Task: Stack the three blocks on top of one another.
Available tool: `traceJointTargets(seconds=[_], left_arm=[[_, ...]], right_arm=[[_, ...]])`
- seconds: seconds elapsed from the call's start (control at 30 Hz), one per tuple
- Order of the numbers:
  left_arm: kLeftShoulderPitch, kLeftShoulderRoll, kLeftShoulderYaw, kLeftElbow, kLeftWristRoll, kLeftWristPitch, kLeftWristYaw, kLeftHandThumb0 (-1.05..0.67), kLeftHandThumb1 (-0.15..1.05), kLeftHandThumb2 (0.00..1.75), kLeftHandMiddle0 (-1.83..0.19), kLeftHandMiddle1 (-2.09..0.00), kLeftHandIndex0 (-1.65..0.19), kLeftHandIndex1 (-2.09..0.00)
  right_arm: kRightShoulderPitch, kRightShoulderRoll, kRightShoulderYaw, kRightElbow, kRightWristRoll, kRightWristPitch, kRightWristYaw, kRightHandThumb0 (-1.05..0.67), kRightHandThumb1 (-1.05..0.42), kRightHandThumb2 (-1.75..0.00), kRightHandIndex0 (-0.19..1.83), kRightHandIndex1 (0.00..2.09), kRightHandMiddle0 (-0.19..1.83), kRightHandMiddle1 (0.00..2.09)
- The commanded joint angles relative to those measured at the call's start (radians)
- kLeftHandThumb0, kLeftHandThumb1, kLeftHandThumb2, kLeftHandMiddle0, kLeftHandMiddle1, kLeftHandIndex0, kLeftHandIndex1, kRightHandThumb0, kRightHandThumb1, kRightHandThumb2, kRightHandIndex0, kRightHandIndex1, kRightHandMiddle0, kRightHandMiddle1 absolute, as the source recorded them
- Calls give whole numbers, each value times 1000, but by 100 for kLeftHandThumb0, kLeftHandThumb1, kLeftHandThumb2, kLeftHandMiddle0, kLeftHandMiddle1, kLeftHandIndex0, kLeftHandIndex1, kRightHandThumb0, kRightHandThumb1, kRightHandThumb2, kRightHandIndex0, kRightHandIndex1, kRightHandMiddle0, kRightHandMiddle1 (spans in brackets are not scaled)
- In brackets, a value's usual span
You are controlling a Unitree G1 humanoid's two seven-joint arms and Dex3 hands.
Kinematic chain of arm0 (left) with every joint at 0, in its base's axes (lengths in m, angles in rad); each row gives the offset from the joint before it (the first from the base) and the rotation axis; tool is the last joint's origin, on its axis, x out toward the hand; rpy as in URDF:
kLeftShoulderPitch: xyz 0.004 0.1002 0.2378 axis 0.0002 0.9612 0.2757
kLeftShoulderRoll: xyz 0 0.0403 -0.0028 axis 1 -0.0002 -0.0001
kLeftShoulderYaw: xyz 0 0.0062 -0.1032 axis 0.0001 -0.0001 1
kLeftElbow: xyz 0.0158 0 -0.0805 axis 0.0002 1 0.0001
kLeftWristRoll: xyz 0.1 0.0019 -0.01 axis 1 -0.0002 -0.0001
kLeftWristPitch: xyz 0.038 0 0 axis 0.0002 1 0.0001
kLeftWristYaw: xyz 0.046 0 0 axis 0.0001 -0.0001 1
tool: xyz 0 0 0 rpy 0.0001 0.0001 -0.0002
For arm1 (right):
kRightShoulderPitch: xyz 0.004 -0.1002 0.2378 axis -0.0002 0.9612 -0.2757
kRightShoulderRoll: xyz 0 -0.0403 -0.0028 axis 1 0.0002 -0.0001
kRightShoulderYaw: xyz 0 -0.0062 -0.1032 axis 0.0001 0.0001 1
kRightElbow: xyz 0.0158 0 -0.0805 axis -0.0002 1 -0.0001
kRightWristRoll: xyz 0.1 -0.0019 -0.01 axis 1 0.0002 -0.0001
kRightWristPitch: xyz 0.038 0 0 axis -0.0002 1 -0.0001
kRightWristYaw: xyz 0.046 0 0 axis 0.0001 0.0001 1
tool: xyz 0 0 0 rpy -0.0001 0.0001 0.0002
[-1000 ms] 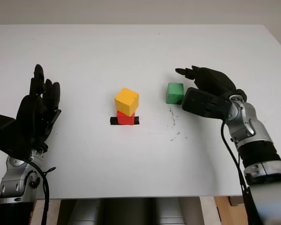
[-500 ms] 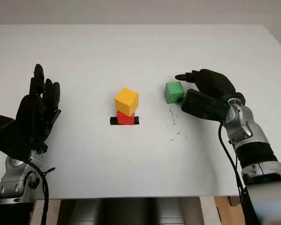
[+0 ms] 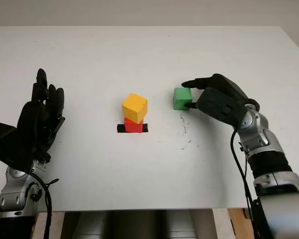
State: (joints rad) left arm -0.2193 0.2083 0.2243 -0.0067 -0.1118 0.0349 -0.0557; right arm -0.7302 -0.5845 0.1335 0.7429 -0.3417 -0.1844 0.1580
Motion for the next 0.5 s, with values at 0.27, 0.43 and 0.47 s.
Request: traceJointTargets(seconds=[0.27, 0.43, 0.47], left_arm=[[-5, 3, -13, 5, 35, -13, 8, -68, 105, 48, 19, 0, 19, 0], [-11, 2, -12, 18, 34, -26, 6, -68, 105, 48, 19, 0, 19, -1], [-12, 1, -12, 19, 32, -27, 5, -68, 105, 48, 19, 0, 19, -1]], right_arm=[[-37, -18, -12, 53, 6, -93, -6, -41, -100, -6, 45, 8, 32, 137], [-39, -19, -18, 49, -1, -113, -18, -40, -99, -5, 46, 8, 33, 139], [-39, -19, -18, 48, -2, -117, -22, -39, -98, -5, 47, 8, 34, 139]])
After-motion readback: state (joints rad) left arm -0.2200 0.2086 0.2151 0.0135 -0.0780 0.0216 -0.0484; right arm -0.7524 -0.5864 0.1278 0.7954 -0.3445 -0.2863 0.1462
